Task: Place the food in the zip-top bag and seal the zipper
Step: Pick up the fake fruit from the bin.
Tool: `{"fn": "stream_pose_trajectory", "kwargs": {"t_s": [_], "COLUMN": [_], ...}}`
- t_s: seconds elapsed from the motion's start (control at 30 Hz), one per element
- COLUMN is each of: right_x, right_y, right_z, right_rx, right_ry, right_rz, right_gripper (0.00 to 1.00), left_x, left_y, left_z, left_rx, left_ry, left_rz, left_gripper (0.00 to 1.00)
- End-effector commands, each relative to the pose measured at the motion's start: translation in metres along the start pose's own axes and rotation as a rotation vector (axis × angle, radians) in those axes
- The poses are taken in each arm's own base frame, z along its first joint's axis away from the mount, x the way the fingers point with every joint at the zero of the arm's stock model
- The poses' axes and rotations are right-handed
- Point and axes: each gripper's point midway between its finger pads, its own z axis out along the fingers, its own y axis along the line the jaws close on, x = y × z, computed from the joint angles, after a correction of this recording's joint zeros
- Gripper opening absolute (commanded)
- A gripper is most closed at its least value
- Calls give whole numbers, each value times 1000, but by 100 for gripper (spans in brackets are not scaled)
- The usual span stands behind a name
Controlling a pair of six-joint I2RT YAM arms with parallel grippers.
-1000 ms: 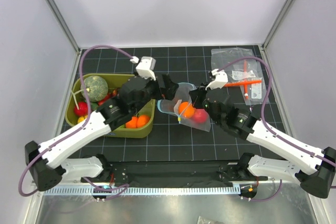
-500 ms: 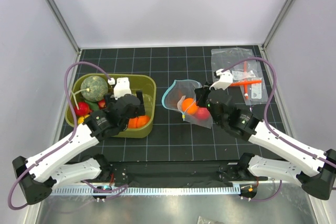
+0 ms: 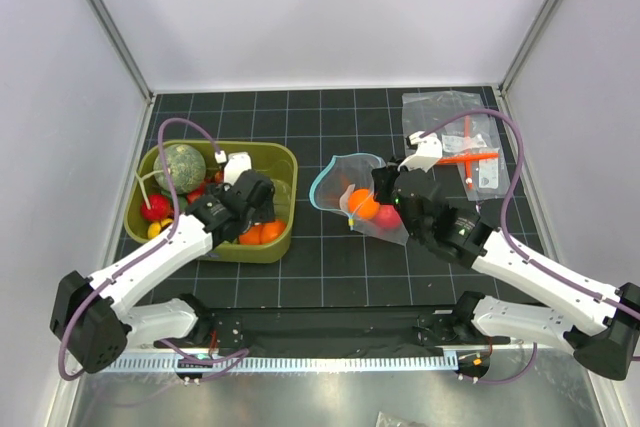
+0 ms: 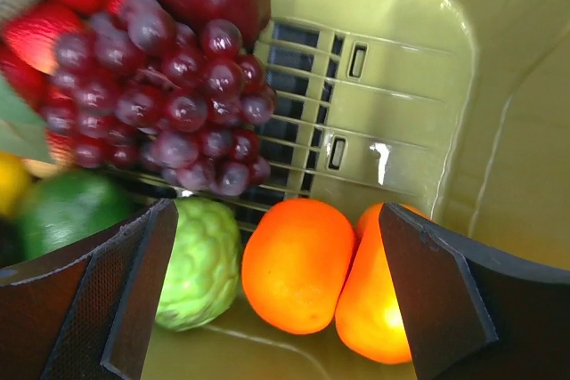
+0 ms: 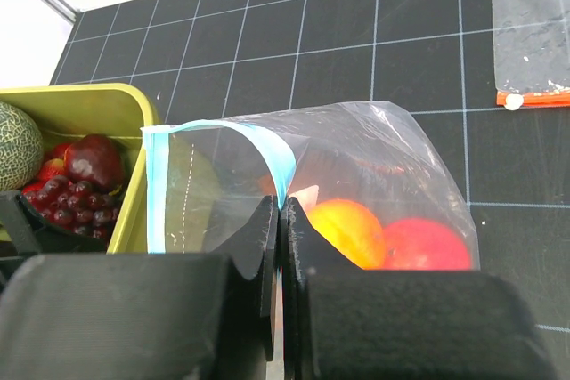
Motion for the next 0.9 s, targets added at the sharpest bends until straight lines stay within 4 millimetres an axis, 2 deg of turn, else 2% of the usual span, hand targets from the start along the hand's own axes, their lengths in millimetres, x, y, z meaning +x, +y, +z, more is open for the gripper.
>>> {"fn": "stream_pose_trajectory", "kwargs": {"t_s": [0.0,0.37,0.5,0.67,0.87], "right_x": [-15,-11,-11,-9,-10], "right_y": [1,2,2,4,2], "right_z": [1,3,3,4,4], "right_rx": [13,8,9,3,8], "right_ry": [-58,-49,-50,-43,-49], "right_rz": [26,17,20,19,21], "right_gripper": [6,6,6,6,6], "left_x": [-3,17,34,51,69], "left_y": [-18,-18,-19,-10,-13], "left_z": [7,34,44,62,70], "left_rx": [118,71,75,56,62], "left_ry": [30,137,192,267,333], "left_rz": [-73,-56,-64,-97,-107], "left_gripper": [100,100,100,100,100]}}
